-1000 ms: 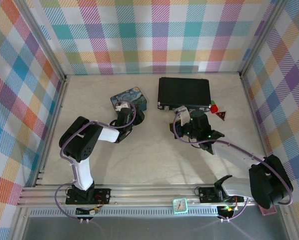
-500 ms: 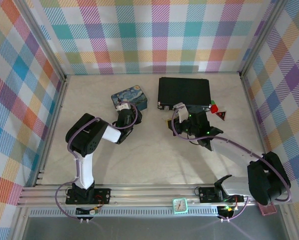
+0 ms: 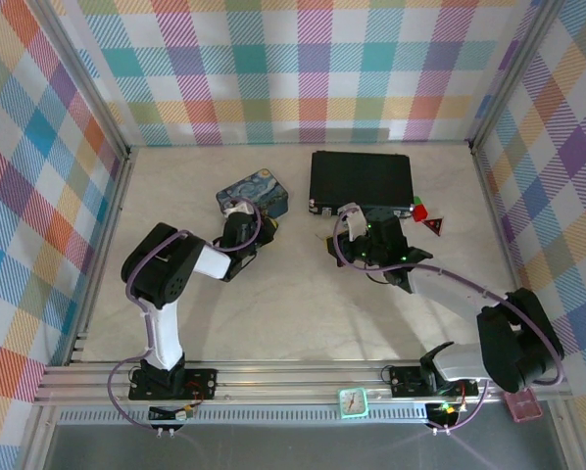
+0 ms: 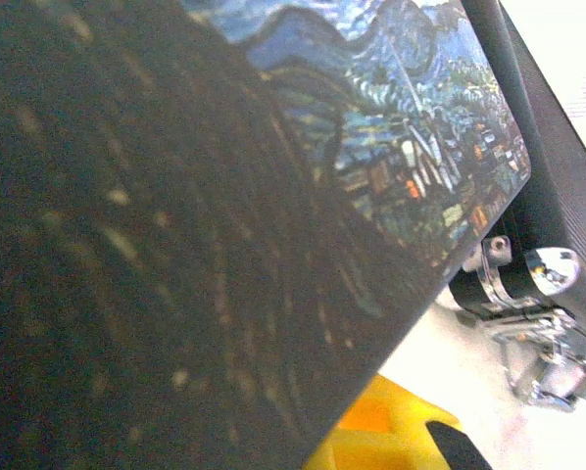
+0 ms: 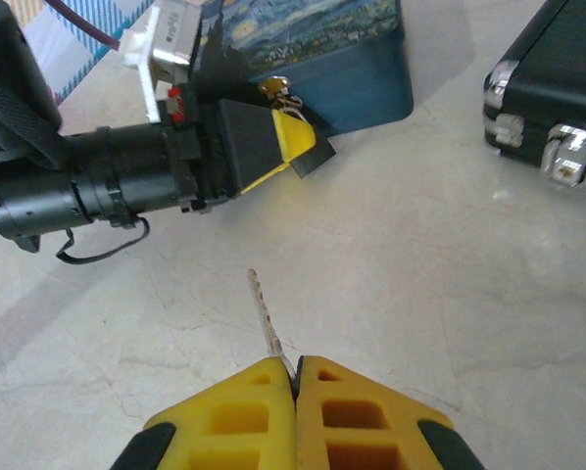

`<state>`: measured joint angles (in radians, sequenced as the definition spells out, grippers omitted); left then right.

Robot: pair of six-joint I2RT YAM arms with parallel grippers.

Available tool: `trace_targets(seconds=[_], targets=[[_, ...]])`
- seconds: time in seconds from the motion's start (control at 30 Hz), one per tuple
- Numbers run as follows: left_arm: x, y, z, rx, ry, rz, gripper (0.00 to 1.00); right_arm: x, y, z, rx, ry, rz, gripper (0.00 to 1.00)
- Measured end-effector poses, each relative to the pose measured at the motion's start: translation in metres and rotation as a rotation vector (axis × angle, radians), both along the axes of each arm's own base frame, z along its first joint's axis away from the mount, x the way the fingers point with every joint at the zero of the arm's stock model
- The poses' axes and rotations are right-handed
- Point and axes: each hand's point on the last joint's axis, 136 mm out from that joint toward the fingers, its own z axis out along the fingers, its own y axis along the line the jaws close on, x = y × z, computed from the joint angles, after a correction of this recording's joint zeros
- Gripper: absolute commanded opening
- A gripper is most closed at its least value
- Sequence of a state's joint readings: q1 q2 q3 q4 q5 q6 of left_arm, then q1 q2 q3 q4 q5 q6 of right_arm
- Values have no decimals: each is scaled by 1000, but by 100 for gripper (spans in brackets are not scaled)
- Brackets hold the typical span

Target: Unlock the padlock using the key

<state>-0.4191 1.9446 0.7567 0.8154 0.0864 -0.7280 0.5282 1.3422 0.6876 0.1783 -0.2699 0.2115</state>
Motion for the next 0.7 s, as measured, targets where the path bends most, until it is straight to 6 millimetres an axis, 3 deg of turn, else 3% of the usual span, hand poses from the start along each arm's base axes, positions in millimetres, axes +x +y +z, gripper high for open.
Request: trace_targets(seconds=[0.37, 0.5, 0.7], targets=[[-40, 3, 10, -178, 143, -51, 0, -4, 30, -56, 187, 315, 2, 0], [-46, 0, 18, -262, 143, -53, 0, -7, 41, -63, 250, 385, 10, 0], [-58, -4, 30, -348, 153, -77, 0, -10, 50, -56, 306, 424, 25, 0]])
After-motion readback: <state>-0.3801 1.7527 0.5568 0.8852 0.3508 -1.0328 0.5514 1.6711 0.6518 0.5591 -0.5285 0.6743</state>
